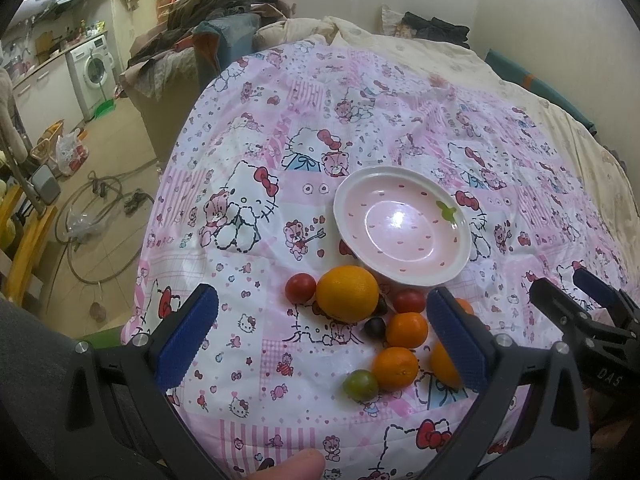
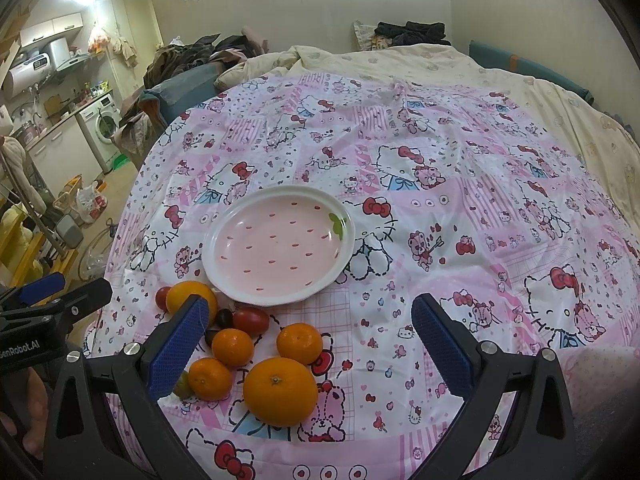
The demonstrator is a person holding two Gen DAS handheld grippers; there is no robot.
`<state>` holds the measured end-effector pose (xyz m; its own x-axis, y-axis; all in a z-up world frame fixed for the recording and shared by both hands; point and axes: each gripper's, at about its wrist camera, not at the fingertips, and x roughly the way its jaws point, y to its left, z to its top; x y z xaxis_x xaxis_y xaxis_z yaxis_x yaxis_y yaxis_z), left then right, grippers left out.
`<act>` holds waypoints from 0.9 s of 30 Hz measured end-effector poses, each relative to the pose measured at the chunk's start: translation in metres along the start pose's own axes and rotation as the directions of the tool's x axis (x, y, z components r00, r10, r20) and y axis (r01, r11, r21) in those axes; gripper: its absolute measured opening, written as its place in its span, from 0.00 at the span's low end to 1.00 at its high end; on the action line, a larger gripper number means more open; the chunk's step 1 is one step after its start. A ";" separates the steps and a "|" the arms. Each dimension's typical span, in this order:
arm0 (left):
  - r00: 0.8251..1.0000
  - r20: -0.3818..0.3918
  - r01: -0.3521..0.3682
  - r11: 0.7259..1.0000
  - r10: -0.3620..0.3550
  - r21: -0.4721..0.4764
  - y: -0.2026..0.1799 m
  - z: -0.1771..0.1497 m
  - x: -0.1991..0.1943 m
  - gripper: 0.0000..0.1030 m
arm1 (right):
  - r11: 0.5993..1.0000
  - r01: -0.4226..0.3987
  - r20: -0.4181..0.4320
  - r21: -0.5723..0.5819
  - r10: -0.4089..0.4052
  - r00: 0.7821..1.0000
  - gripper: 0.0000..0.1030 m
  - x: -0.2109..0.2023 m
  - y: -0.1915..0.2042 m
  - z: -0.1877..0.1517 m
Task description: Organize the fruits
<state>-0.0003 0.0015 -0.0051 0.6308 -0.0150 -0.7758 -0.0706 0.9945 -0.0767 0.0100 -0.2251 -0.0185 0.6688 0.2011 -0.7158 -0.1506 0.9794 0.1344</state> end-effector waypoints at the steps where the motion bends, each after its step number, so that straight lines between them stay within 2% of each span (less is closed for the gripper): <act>1: 1.000 0.000 -0.001 1.000 0.001 0.000 0.000 0.000 0.000 1.00 | 1.000 0.000 0.000 0.000 0.000 1.000 1.00 0.000 0.000 0.000; 20: 1.000 -0.011 -0.008 1.000 0.008 -0.005 0.004 -0.002 0.001 1.00 | 1.000 0.006 -0.025 0.001 -0.006 1.000 1.00 0.004 -0.001 -0.001; 23: 0.998 -0.028 -0.060 0.998 0.061 0.018 0.002 -0.003 0.006 1.00 | 1.000 0.012 -0.100 -0.004 -0.012 0.995 1.00 0.017 -0.002 -0.004; 25: 0.997 -0.048 -0.067 0.998 0.068 0.014 0.005 -0.004 0.010 1.00 | 1.000 0.027 -0.181 -0.004 -0.027 0.983 1.00 0.032 -0.004 -0.010; 27: 0.995 -0.061 -0.078 0.997 0.078 0.008 0.008 -0.005 0.012 1.00 | 1.000 0.008 -0.260 0.019 -0.003 0.966 1.00 0.043 -0.008 -0.016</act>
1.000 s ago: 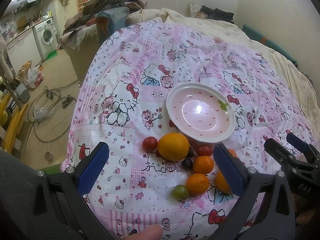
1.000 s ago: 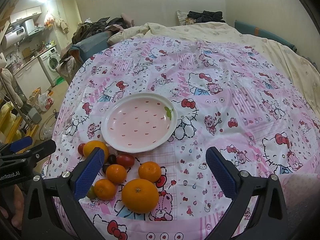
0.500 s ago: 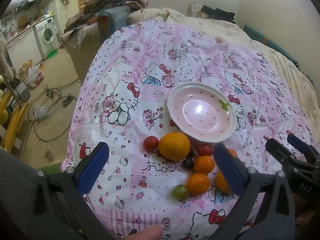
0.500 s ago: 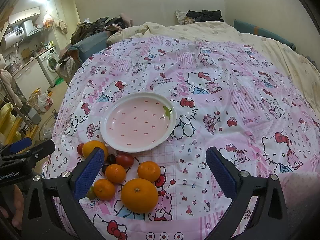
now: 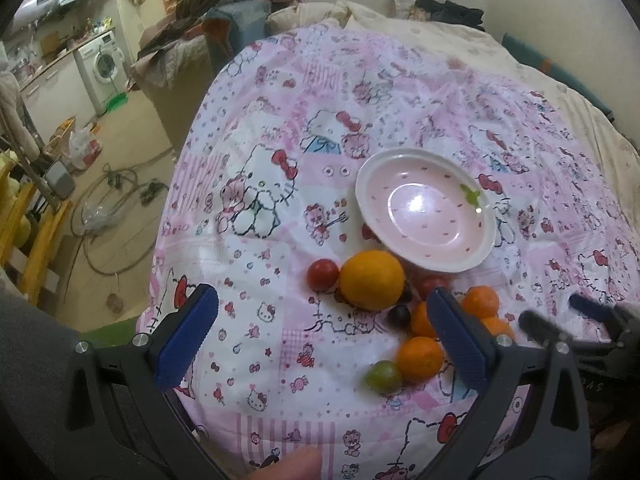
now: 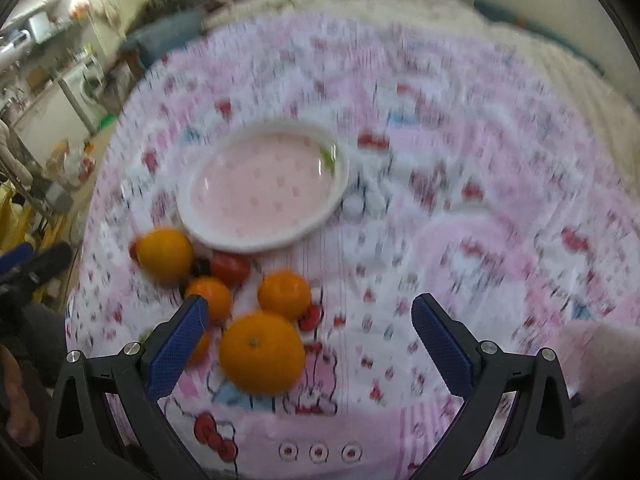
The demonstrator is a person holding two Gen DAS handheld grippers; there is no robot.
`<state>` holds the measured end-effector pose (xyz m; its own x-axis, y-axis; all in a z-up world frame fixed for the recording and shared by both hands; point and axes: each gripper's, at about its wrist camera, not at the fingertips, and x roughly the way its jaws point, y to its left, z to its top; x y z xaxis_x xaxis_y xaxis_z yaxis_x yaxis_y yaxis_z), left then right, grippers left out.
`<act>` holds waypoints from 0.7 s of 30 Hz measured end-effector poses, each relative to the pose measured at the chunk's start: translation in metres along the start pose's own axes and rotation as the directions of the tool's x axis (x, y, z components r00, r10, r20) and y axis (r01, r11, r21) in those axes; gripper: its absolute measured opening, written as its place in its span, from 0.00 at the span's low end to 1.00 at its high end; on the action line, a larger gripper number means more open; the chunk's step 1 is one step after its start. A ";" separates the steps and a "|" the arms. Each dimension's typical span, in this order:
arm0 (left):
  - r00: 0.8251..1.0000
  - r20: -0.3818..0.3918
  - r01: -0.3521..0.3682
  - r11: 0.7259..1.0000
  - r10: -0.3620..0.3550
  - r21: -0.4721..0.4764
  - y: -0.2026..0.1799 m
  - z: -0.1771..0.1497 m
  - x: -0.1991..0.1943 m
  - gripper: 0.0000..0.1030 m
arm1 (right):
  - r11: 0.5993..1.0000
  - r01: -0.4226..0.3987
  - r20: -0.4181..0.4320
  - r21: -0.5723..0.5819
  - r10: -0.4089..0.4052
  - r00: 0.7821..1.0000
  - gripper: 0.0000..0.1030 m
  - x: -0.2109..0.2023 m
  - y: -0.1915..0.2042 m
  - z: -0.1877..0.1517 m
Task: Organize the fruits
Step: 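Lower the right gripper onto the large orange and close it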
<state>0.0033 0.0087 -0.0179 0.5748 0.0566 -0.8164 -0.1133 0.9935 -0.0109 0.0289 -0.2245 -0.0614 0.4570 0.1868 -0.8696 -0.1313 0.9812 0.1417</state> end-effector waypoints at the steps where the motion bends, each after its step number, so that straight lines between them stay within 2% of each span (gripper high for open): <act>1: 1.000 -0.012 -0.012 1.000 0.012 -0.003 0.001 0.000 0.002 1.00 | 0.999 -0.032 -0.048 0.020 0.033 0.998 1.00 0.007 -0.002 -0.002; 2: 1.000 -0.025 -0.019 1.000 0.019 -0.007 0.003 0.000 0.005 1.00 | 0.997 -0.066 -0.085 0.037 0.069 0.994 1.00 0.013 -0.004 -0.004; 4: 0.998 -0.057 -0.015 0.999 0.013 -0.028 0.007 -0.001 0.010 1.00 | 0.986 -0.153 -0.177 0.068 0.163 0.971 0.99 0.028 -0.004 -0.009; 5: 0.997 -0.073 -0.012 0.999 0.009 -0.040 0.009 -0.001 0.012 1.00 | 0.984 -0.169 -0.204 0.063 0.178 0.963 0.99 0.033 0.000 -0.012; 9: 0.995 -0.099 -0.019 0.998 0.013 -0.055 0.012 -0.002 0.017 1.00 | 0.992 -0.122 -0.224 0.013 0.122 0.967 0.96 0.044 0.012 -0.015; 12: 0.994 -0.112 -0.016 0.998 0.008 -0.064 0.014 -0.002 0.020 1.00 | 0.990 -0.131 -0.268 0.045 0.138 0.953 0.85 0.058 0.014 -0.015; 15: 0.992 -0.122 -0.018 0.997 0.010 -0.069 0.015 -0.003 0.021 1.00 | 0.993 -0.108 -0.297 0.041 0.116 0.948 0.80 0.068 0.016 -0.016; 17: 0.992 -0.129 -0.014 0.997 0.004 -0.077 0.016 -0.003 0.022 1.00 | 0.991 -0.129 -0.297 0.024 0.131 0.946 0.63 0.067 0.018 -0.016; 21: 0.991 -0.133 -0.013 0.997 0.002 -0.078 0.015 -0.003 0.024 1.00 | 0.988 -0.156 -0.288 0.019 0.155 0.945 0.61 0.063 0.016 -0.017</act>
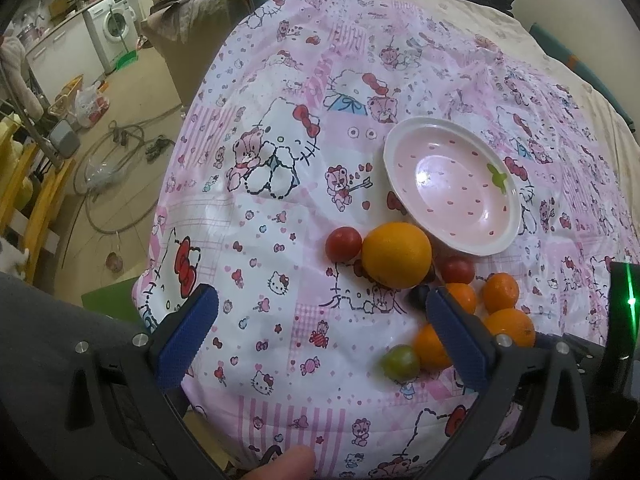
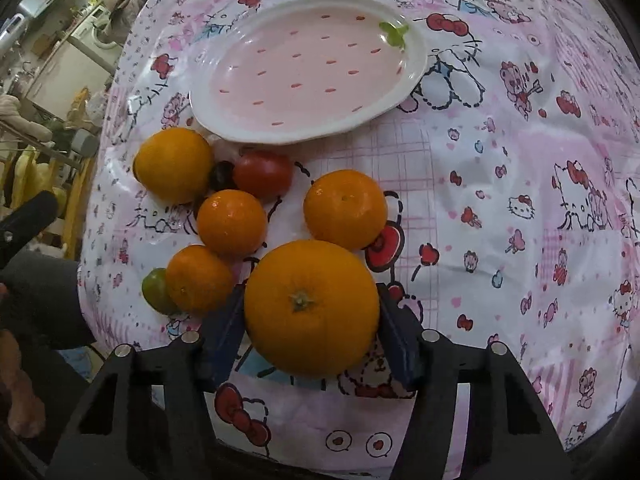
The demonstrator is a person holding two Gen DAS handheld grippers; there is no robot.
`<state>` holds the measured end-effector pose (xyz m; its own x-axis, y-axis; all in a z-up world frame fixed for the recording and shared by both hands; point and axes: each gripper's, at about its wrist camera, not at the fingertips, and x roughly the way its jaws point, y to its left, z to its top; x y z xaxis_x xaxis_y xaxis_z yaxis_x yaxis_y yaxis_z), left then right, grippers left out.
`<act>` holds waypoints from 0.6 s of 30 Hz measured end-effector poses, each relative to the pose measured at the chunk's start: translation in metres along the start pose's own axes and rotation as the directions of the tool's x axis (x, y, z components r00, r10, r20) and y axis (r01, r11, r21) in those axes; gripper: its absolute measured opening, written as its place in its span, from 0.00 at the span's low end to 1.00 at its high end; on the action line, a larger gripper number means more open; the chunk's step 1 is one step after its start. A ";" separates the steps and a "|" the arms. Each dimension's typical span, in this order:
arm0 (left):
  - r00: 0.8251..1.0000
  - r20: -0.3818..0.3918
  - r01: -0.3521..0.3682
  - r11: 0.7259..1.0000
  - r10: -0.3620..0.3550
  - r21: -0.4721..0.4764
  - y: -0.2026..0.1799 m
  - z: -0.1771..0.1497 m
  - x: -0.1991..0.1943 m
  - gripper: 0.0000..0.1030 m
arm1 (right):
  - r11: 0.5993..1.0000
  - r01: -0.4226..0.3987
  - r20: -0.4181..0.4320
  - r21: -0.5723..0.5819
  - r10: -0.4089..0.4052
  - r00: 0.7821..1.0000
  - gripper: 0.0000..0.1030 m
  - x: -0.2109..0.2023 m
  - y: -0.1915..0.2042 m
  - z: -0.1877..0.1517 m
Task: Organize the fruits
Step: 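Lower the right gripper onto the large orange and close it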
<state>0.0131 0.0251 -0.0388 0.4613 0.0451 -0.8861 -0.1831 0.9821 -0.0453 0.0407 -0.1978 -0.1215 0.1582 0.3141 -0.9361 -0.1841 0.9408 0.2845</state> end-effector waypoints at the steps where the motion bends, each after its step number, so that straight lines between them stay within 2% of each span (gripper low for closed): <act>1: 1.000 0.002 0.001 1.000 -0.001 0.000 0.001 -0.001 0.000 1.00 | 1.000 -0.014 0.001 0.020 0.014 1.000 0.61 -0.002 -0.003 0.000; 6: 1.000 -0.001 0.010 1.000 -0.010 0.005 0.002 -0.001 0.000 0.99 | 0.995 -0.070 0.056 0.064 0.067 0.996 0.60 -0.020 -0.012 -0.002; 11: 0.999 -0.032 0.044 0.999 -0.043 0.005 -0.001 0.010 -0.002 0.99 | 0.992 -0.060 0.157 0.112 0.042 0.987 0.60 -0.045 -0.025 -0.004; 16: 0.988 -0.132 0.084 0.995 -0.077 0.047 -0.020 0.028 0.014 0.98 | 0.976 -0.084 0.231 0.199 0.036 0.972 0.60 -0.060 -0.042 0.000; 18: 0.980 -0.177 0.102 0.994 -0.094 0.039 -0.025 0.035 0.024 0.92 | 0.972 -0.092 0.242 0.215 0.038 0.969 0.60 -0.063 -0.046 0.000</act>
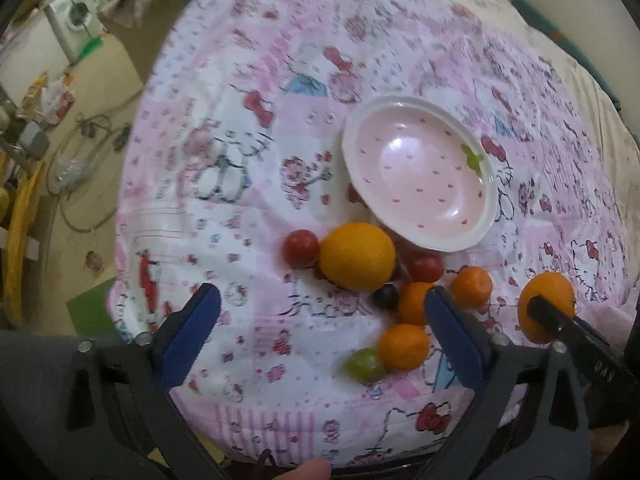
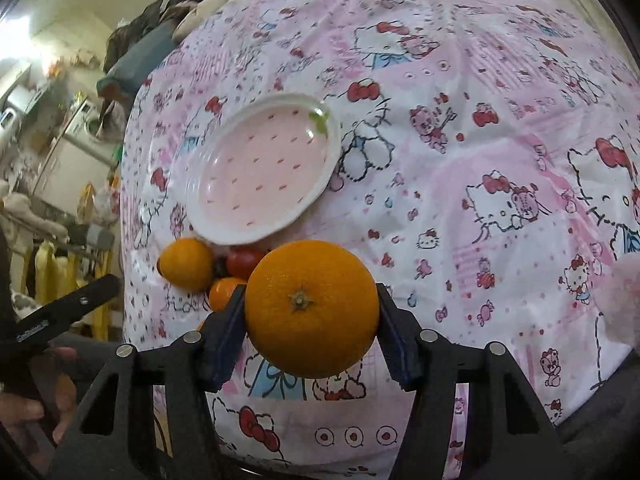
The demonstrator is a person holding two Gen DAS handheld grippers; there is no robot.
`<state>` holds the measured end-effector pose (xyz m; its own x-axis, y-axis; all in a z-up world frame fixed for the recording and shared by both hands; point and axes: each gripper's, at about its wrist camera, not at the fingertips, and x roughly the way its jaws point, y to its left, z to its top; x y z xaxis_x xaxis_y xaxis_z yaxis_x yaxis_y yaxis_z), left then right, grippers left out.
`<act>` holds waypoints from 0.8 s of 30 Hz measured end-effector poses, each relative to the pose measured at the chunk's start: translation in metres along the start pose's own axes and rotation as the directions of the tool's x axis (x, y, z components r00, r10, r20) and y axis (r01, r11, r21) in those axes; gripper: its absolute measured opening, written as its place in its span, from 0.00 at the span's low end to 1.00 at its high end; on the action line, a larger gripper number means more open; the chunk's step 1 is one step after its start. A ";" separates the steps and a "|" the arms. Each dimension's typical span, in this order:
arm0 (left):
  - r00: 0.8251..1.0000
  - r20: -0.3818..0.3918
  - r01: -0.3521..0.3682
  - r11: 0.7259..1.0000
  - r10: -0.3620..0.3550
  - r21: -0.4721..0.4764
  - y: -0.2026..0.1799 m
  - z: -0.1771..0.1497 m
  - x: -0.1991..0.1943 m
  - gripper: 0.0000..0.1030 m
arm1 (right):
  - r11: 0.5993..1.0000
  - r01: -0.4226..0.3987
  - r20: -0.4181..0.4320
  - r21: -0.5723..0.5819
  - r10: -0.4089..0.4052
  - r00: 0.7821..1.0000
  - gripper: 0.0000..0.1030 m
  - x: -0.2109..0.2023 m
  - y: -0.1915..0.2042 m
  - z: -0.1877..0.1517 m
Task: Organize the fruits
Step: 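Lower the right gripper onto the large orange and close it, then close the left gripper on the yellow-orange citrus while the right gripper holds the large orange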
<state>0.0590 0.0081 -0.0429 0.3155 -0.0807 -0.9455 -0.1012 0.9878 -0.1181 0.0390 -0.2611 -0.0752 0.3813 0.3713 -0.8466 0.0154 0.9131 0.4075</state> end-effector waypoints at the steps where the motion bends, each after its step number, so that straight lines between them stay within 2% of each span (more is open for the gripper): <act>1: 1.000 -0.026 0.015 1.000 -0.015 -0.016 0.000 0.004 0.005 0.90 | 1.000 0.002 0.006 0.006 -0.002 1.000 0.60 -0.001 -0.001 0.001; 4: 0.994 -0.099 0.036 0.998 -0.042 -0.055 -0.002 0.015 0.022 0.87 | 1.000 -0.005 0.012 0.018 0.004 1.000 0.60 -0.002 -0.004 0.004; 10: 0.984 -0.173 0.029 0.995 -0.045 -0.094 -0.010 0.023 0.052 0.79 | 0.999 -0.021 0.016 0.037 0.021 1.000 0.60 -0.003 -0.006 0.005; 12: 0.980 -0.200 0.010 0.997 -0.025 -0.076 -0.015 0.022 0.062 0.69 | 0.999 -0.025 0.016 0.038 0.024 1.000 0.60 -0.003 -0.006 0.005; 13: 0.977 -0.212 0.001 0.998 -0.015 -0.066 -0.018 0.021 0.068 0.68 | 0.999 -0.028 0.013 0.039 0.027 1.000 0.60 -0.002 -0.006 0.006; 16: 0.975 -0.221 -0.034 0.999 0.025 -0.033 -0.021 0.019 0.079 0.63 | 0.999 -0.033 0.003 0.043 0.033 0.999 0.60 0.001 -0.006 0.006; 17: 0.975 -0.220 -0.038 0.999 0.032 -0.024 -0.022 0.019 0.081 0.57 | 0.998 -0.036 0.000 0.044 0.036 0.999 0.60 0.002 -0.006 0.006; 21: 0.980 -0.193 -0.048 0.999 0.050 0.013 -0.027 0.017 0.081 0.50 | 0.998 -0.040 -0.005 0.041 0.041 0.999 0.60 0.003 -0.005 0.007; 24: 0.982 -0.184 -0.038 0.999 0.042 0.026 -0.027 0.014 0.078 0.49 | 0.998 -0.049 -0.003 0.037 0.049 0.999 0.60 0.003 -0.003 0.007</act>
<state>0.0997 -0.0227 -0.1088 0.1324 -0.0621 -0.9892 -0.0885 0.9933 -0.0742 0.0463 -0.2637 -0.0767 0.3787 0.4160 -0.8268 0.0315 0.8870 0.4607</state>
